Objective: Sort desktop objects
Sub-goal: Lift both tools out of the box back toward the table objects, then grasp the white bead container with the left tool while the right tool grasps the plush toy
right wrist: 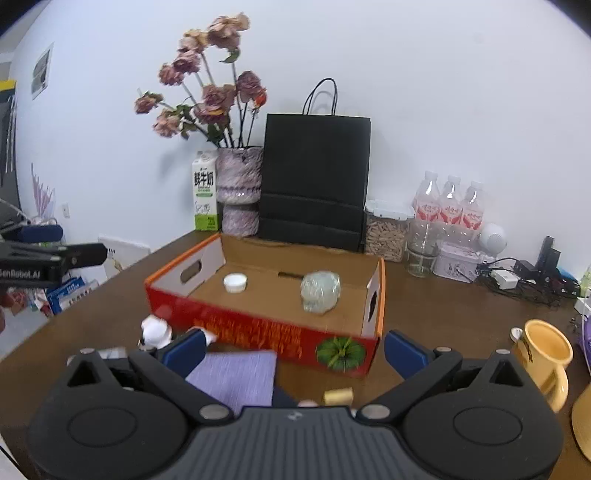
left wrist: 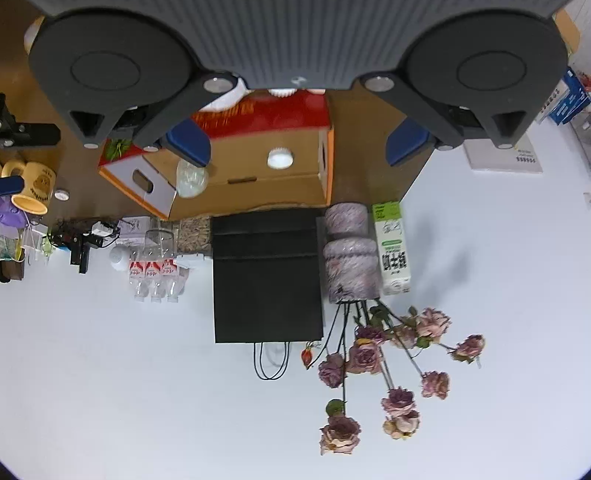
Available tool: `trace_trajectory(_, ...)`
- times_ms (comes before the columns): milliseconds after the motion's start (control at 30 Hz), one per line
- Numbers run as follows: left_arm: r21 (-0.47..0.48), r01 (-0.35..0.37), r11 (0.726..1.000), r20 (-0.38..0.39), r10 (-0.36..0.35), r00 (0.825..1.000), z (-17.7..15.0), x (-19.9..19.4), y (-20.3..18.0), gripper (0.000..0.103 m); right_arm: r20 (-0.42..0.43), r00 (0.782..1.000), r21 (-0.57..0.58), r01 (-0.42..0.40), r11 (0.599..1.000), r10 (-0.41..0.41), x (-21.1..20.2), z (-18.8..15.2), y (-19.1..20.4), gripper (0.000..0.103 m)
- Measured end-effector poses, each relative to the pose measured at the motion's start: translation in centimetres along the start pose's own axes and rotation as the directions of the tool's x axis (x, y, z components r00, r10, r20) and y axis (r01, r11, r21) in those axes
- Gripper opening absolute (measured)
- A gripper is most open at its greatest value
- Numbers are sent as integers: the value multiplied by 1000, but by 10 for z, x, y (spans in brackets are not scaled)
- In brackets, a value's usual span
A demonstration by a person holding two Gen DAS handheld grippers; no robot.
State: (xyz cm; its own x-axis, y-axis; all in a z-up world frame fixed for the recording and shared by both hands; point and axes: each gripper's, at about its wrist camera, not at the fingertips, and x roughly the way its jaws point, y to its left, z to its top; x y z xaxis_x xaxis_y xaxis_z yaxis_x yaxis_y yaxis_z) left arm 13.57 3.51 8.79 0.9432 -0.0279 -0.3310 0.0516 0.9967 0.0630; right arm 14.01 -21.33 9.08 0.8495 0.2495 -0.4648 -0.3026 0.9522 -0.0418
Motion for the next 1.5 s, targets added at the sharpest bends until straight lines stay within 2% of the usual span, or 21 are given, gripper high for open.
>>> trace_trajectory(200,-27,-2,1000,-53,0,999,-33,-12,4,103,-16,999,-19,29,999,-30,-14,-34,19,103)
trace_trajectory(367,-14,-42,999,-75,41,996,-57,-19,5,103,-41,998,-11,56,998,-56,-16,-55,26,103)
trace_trajectory(467,-33,-62,998,-85,59,995,-70,-25,5,103,-53,996,43,79,996,-77,-16,-65,26,103)
trace_trajectory(600,-52,-60,997,-114,54,992,-84,-28,5,103,-83,994,91,72,993,-65,-15,-77,25,103)
trace_trajectory(933,-26,-72,997,-131,68,989,-91,-23,2,103,-112,989,104,109,989,-98,-9,-87,24,103)
trace_trajectory(1500,-2,-53,999,-233,51,971,-100,17,6,103,-152,983,134,119,984,-99,20,-92,19,103)
